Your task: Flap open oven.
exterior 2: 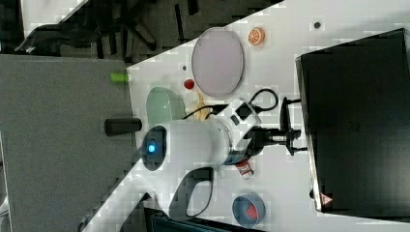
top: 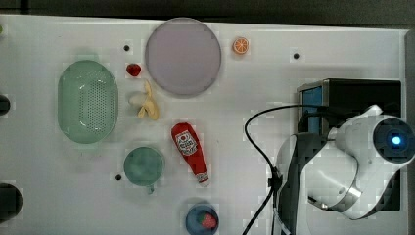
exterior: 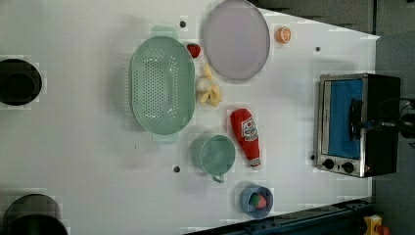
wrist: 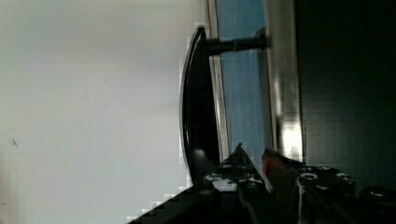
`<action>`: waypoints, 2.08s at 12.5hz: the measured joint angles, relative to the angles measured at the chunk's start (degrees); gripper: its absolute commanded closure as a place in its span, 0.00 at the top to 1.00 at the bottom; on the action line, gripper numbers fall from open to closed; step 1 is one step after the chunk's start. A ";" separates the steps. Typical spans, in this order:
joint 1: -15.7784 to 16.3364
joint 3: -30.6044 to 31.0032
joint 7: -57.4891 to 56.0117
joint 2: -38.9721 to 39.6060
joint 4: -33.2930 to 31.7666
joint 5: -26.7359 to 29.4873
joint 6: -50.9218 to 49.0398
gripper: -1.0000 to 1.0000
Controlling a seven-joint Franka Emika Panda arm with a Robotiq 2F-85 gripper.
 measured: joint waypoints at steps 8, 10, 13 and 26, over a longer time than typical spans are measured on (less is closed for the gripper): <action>-0.26 0.55 -0.11 0.25 -3.69 -0.47 7.53 0.18; -0.04 0.48 -0.06 0.86 -3.80 0.04 8.90 0.18; 1.22 0.76 2.01 0.83 -4.25 -8.26 8.50 0.18; 7.36 11.19 35.47 6.22 -6.04 -34.38 6.18 0.18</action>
